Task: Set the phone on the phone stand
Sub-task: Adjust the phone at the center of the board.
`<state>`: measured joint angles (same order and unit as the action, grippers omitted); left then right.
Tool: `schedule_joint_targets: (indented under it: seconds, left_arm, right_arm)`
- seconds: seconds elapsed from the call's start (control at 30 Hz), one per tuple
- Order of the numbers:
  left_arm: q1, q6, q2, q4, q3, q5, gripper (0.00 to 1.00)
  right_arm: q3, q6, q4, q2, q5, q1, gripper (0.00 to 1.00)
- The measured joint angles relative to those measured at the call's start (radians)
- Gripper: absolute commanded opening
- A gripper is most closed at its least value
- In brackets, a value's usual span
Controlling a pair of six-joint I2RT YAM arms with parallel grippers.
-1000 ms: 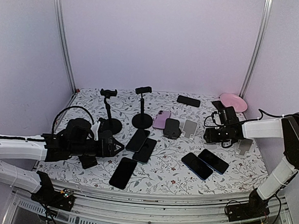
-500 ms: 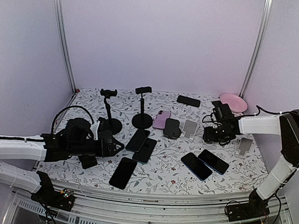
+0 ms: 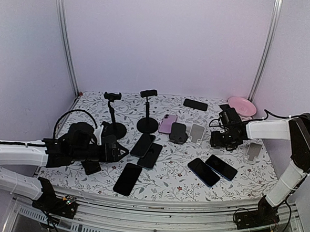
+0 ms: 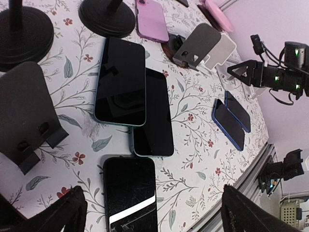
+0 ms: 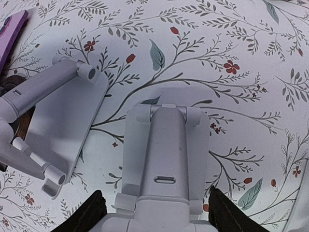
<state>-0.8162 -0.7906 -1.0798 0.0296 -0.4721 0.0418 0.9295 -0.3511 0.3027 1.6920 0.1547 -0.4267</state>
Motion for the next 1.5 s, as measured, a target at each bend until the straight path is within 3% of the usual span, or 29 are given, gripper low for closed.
schedule_joint_targets:
  seconds: [0.23,0.37,0.8,1.03,1.5]
  left_arm:
    - [0.0,0.0,0.0,-0.003,0.0,0.003,0.97]
    - [0.0,0.0,0.0,-0.006,0.0,0.004,0.97]
    - [0.0,0.001,0.016,-0.01,0.0,0.014,0.97]
    - [0.0,0.001,0.027,-0.014,0.0,0.014,0.97]
    - [0.0,0.001,0.036,-0.03,0.0,0.014,0.97]
  right_arm:
    - [-0.045,-0.013,-0.063,-0.032,0.0,0.0,0.8]
    - [-0.104,-0.046,-0.087,-0.036,-0.016,-0.016,0.9]
    - [-0.176,-0.159,-0.133,-0.087,0.147,-0.103,0.93]
    - [-0.24,-0.157,-0.261,-0.177,0.22,-0.103,0.92]
    - [-0.23,-0.121,-0.388,-0.113,0.28,-0.103,0.87]
